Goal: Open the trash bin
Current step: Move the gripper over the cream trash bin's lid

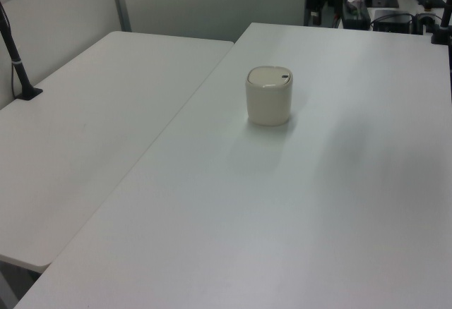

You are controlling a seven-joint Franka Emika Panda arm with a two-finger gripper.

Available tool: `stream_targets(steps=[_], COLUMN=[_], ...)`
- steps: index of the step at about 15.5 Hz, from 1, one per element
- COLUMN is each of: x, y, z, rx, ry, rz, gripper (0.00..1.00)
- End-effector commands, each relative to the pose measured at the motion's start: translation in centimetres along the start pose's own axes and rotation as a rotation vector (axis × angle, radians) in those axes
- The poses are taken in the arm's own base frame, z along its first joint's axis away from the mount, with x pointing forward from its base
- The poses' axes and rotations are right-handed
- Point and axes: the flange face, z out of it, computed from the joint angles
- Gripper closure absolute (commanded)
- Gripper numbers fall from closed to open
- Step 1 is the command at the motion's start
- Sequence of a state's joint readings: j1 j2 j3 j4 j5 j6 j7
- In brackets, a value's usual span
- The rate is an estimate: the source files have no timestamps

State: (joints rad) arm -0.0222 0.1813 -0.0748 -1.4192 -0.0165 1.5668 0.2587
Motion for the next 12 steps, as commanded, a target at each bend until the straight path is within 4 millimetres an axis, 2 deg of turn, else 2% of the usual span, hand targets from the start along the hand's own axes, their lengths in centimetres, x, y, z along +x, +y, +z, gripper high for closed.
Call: stream_targets(steps=[1,12], x=[1.0,1.5], y=[0.3,0.3], z=[-0.2,0.9], rx=[0.012,0.002], ry=[0.081,0.065], rz=[-0.045,-0.061], gripper=[0.0,0.0])
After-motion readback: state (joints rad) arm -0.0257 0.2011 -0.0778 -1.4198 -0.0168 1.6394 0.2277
